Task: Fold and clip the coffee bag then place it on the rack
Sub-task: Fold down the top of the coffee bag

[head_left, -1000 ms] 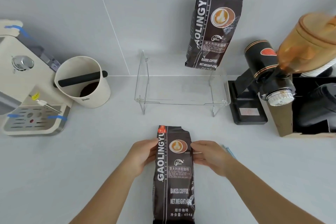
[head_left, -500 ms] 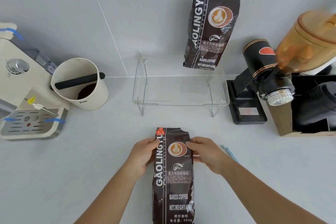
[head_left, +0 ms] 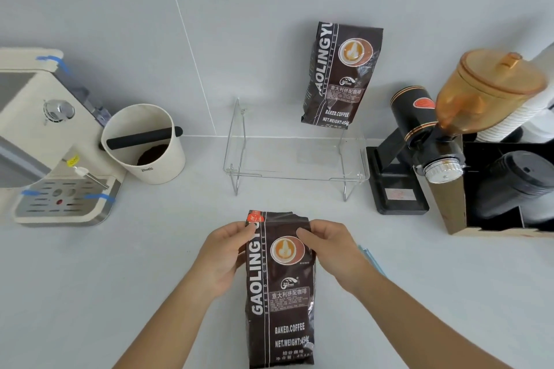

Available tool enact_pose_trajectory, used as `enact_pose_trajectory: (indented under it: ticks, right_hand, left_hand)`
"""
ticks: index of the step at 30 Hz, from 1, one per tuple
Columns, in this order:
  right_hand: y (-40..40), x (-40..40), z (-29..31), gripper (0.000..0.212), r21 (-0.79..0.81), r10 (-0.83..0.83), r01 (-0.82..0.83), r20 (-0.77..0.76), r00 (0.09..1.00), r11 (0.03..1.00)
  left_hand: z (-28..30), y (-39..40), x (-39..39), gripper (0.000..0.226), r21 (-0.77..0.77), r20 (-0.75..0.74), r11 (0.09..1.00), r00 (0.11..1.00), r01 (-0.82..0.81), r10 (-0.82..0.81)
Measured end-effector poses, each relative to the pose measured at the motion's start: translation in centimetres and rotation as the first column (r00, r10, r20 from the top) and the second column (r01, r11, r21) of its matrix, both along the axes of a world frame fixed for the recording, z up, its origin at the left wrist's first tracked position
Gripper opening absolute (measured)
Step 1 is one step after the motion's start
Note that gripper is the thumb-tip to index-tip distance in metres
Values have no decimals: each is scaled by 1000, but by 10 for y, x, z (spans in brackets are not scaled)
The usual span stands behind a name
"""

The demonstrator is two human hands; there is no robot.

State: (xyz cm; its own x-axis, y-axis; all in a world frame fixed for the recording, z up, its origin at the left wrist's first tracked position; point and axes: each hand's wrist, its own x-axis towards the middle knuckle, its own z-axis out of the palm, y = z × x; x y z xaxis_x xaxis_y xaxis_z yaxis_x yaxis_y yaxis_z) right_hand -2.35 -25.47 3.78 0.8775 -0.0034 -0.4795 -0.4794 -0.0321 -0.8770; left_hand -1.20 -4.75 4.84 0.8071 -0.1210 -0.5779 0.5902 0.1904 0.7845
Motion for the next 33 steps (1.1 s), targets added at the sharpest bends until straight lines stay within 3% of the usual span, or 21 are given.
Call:
enact_pose_trajectory:
  ticks: [10, 21, 26, 33]
  right_hand:
    - [-8, -3, 43, 16, 42, 2, -11, 205, 979, 999]
    - [-26, -28, 65, 22, 73, -52, 27, 358, 932, 997]
    - [-34, -37, 64, 26, 29, -42, 34, 355, 934, 999]
    - [-36, -45, 66, 31, -26, 11, -2, 322, 947, 1000]
  left_hand:
    - [35, -8, -7, 25, -88, 216, 995, 974, -52, 70]
    - [47, -21, -13, 17, -118, 445, 992, 896, 55, 4]
    - [46, -25, -14, 24, -38, 447, 993, 891, 107, -79]
    - [46, -25, -19, 13, 75, 405, 992, 906, 99, -121]
